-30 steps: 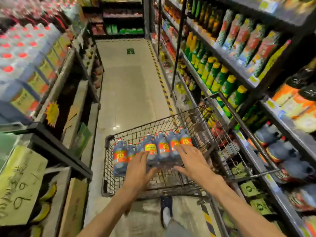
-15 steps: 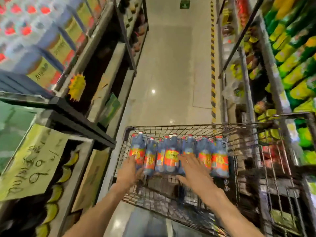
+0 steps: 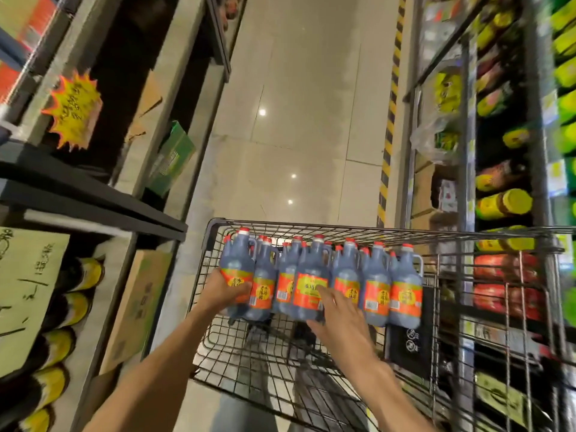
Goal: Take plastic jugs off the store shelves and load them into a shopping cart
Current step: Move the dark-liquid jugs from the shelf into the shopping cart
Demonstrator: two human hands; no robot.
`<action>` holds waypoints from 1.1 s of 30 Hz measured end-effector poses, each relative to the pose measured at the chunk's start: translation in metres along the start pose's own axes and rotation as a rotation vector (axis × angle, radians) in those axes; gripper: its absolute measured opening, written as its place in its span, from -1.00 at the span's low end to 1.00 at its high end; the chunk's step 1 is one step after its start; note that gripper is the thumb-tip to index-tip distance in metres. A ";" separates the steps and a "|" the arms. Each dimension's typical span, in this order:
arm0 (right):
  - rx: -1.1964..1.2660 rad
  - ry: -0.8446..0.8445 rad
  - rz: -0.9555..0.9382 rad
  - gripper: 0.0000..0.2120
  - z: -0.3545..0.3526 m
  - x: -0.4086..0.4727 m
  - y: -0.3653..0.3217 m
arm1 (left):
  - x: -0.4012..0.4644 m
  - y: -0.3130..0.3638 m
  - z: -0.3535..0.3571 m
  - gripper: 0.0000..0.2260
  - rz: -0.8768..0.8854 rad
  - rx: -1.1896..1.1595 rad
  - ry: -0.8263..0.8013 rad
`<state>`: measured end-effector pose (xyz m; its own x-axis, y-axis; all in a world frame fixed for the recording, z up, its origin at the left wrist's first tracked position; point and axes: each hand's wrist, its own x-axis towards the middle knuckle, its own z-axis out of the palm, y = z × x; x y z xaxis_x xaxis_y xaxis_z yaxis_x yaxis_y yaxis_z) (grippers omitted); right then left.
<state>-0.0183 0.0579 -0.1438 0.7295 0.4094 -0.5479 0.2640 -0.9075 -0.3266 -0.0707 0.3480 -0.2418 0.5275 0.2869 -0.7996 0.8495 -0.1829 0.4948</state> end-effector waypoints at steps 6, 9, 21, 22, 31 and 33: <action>0.190 0.039 0.186 -0.28 0.018 0.024 -0.010 | -0.012 0.008 -0.009 -0.65 0.013 -0.074 -0.019; 0.393 0.064 0.388 -0.27 0.033 0.046 -0.010 | -0.037 0.014 -0.015 -0.67 0.100 -0.131 -0.061; 0.489 0.094 0.879 0.07 0.054 0.103 -0.038 | -0.093 0.004 -0.040 -0.49 0.036 -0.270 -0.063; 0.490 0.096 0.879 0.11 0.055 0.103 -0.038 | -0.094 0.004 -0.042 -0.52 0.043 -0.261 -0.069; 0.456 0.114 1.004 0.08 0.060 0.114 -0.052 | -0.099 0.006 -0.049 -0.59 0.040 -0.227 -0.052; 0.541 0.123 1.077 0.06 0.063 0.118 -0.053 | -0.099 0.004 -0.047 -0.59 0.046 -0.225 -0.039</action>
<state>0.0140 0.1605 -0.2397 0.4761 -0.5700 -0.6697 -0.7918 -0.6091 -0.0445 -0.1195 0.3633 -0.1442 0.5687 0.2458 -0.7849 0.8066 0.0203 0.5908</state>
